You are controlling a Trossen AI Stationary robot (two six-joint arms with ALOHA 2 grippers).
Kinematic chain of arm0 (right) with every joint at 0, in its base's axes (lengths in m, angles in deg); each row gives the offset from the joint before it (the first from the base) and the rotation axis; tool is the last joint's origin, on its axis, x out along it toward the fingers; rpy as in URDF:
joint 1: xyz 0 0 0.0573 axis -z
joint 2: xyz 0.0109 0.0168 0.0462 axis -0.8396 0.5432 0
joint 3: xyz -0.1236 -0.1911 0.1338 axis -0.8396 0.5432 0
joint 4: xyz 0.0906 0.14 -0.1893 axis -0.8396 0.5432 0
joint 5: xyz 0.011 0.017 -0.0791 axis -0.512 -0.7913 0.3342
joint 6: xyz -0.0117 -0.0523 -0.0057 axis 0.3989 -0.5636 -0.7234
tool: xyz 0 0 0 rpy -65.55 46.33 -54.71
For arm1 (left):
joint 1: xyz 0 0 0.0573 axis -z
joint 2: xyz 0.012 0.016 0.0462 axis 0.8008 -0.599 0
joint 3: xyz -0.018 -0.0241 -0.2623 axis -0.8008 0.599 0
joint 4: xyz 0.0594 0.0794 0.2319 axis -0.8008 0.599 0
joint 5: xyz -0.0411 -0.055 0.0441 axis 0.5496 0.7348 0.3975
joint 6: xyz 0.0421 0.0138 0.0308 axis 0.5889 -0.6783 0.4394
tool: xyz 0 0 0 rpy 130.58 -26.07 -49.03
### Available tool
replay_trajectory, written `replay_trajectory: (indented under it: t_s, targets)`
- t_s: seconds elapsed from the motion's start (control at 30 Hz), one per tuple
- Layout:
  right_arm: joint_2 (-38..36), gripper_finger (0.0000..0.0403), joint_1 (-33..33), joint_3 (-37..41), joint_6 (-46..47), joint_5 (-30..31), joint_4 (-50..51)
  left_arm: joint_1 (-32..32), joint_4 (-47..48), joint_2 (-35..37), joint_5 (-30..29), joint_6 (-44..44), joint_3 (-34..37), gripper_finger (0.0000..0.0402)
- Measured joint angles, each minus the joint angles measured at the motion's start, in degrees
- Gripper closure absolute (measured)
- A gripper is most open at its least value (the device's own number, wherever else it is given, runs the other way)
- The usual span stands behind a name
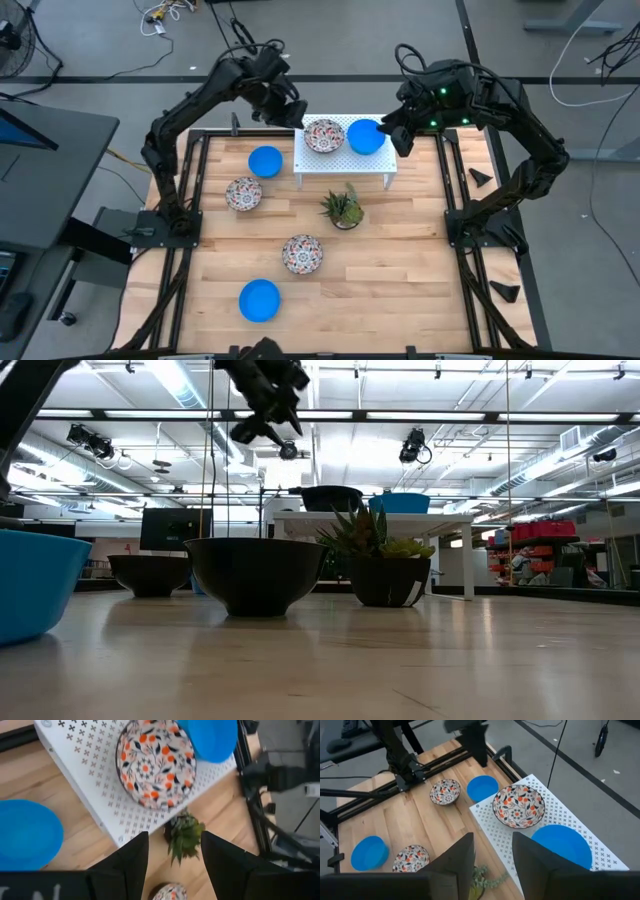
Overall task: Pick & Place Mini bowls
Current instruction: Stack the bottom blue bowl on the blue bowl on the shelf
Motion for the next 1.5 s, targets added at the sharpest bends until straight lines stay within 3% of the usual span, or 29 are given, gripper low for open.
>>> replay_trajectory:
  t_s: [0.5, 0.83, 1.2, 1.5]
  targets:
    - [0.01, 0.0266, -0.04, 0.02, 0.00, -0.02, -5.46, 0.06, 16.69, 8.36, 0.80, 19.46, 0.00, 0.0216]
    - [0.01, 0.0266, -0.04, 0.02, 0.02, -0.02, -6.79, 2.92, 16.64, 10.21, 3.80, 29.64, 0.00, 0.0216]
    - [0.01, 0.0266, -0.04, 0.02, 3.04, -0.07, -6.82, 11.22, 16.66, 10.75, 3.76, 38.13, 0.00, 0.0216]
    - [0.01, 0.0266, -0.04, 0.02, 3.48, -0.18, -6.82, 21.27, 16.66, 10.74, -0.37, 39.67, 0.00, 0.0216]
